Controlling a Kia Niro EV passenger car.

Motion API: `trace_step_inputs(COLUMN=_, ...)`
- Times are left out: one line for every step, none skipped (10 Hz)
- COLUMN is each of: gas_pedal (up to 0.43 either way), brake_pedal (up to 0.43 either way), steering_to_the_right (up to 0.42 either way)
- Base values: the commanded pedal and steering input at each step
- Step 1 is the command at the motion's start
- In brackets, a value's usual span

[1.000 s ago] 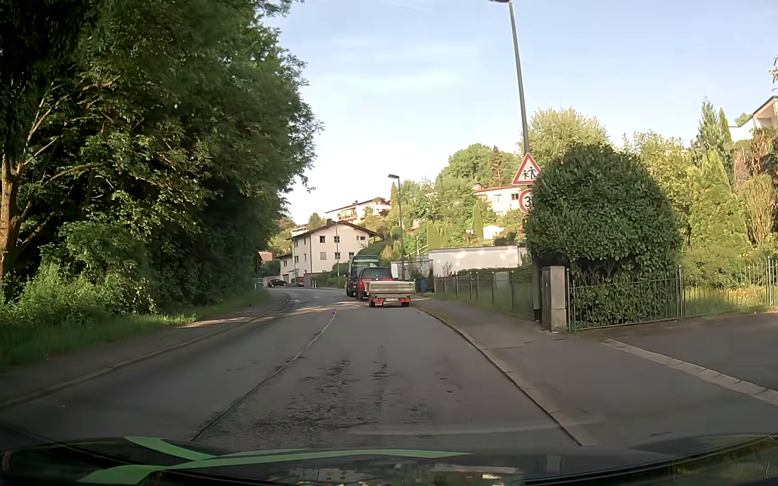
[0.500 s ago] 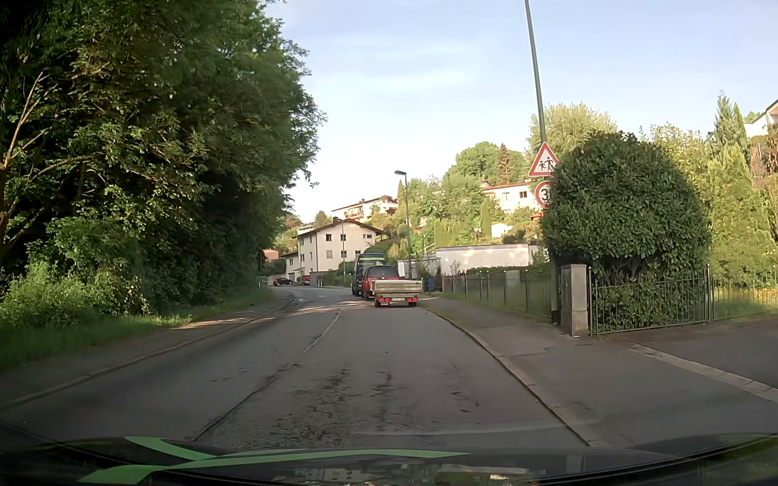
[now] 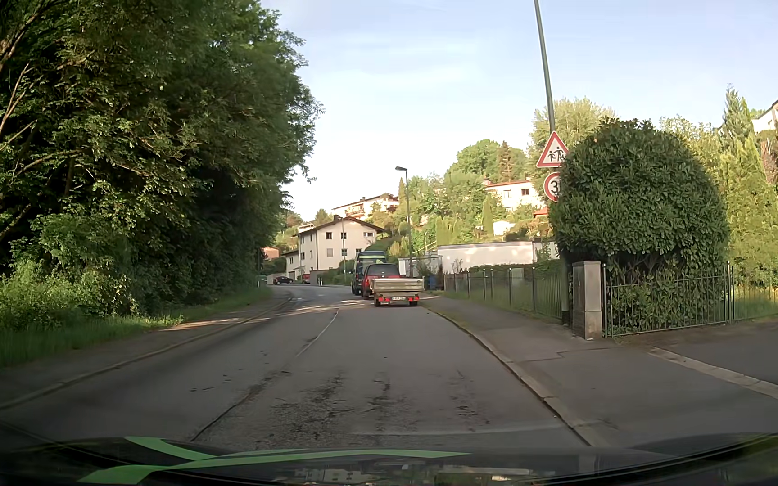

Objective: Follow the waypoints while adhering to traffic rules and regulations

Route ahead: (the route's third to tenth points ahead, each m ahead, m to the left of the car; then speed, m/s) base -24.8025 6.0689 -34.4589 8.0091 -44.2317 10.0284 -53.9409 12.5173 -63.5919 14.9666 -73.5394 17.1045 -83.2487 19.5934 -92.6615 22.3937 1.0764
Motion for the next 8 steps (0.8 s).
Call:
trace_step_inputs(gas_pedal=0.0, brake_pedal=0.244, steering_to_the_right=0.006)
trace_step_inputs(gas_pedal=0.0, brake_pedal=0.244, steering_to_the_right=0.011)
trace_step_inputs(gas_pedal=0.0, brake_pedal=0.244, steering_to_the_right=0.017)
trace_step_inputs(gas_pedal=0.0, brake_pedal=0.25, steering_to_the_right=0.021)
trace_step_inputs(gas_pedal=0.0, brake_pedal=0.256, steering_to_the_right=0.022)
trace_step_inputs(gas_pedal=0.0, brake_pedal=0.256, steering_to_the_right=0.023)
trace_step_inputs(gas_pedal=0.0, brake_pedal=0.256, steering_to_the_right=0.023)
trace_step_inputs(gas_pedal=0.0, brake_pedal=0.256, steering_to_the_right=0.023)
